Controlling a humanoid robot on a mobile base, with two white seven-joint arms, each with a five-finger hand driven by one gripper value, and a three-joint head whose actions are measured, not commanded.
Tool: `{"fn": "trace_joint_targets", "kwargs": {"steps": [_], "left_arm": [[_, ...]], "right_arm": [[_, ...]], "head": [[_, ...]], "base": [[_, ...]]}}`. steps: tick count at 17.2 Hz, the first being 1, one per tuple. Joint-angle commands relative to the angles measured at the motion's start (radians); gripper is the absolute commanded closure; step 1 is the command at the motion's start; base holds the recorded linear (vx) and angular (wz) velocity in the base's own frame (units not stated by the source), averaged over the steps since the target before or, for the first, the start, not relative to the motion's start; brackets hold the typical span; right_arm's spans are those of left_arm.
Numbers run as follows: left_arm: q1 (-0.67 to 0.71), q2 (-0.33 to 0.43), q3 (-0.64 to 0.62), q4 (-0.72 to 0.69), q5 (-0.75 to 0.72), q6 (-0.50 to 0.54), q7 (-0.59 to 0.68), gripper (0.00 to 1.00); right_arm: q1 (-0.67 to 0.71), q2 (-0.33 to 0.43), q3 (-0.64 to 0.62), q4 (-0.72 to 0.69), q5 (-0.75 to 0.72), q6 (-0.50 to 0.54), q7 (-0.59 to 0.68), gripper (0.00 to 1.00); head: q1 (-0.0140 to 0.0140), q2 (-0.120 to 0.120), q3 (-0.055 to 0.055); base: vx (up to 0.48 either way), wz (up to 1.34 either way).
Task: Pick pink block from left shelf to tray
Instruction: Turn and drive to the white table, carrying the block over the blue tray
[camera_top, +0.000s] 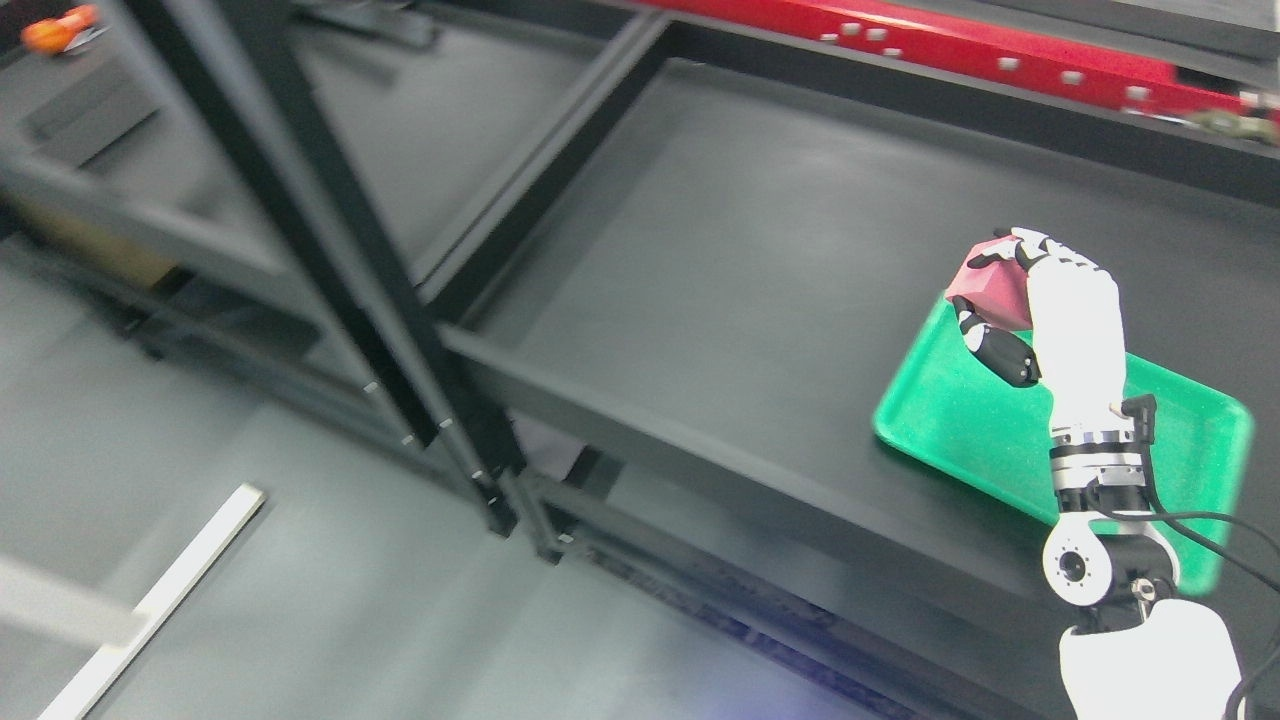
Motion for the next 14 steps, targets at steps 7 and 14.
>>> {"fn": "trace_joint_targets", "kwargs": {"steps": [7,14], "left_arm": [[-0.023,0.017,0.000,-0.017,-0.002,-0.004,0.000,0.00],[-0.023,0.017,0.000,-0.017,-0.002,-0.004,0.000,0.00]], "right_arm": [[0.009,0.003,-0.038,-0.046,-0.014,-0.002,0.001,0.99],[0.009,0.001,-0.038,-0.046,-0.014,-0.002,0.001,0.98]], "head": [[0.0000,0.000,0.000],[0.0000,0.000,0.000]], "base": [[-0.172,0.96],[-0.146,1.01]]}}
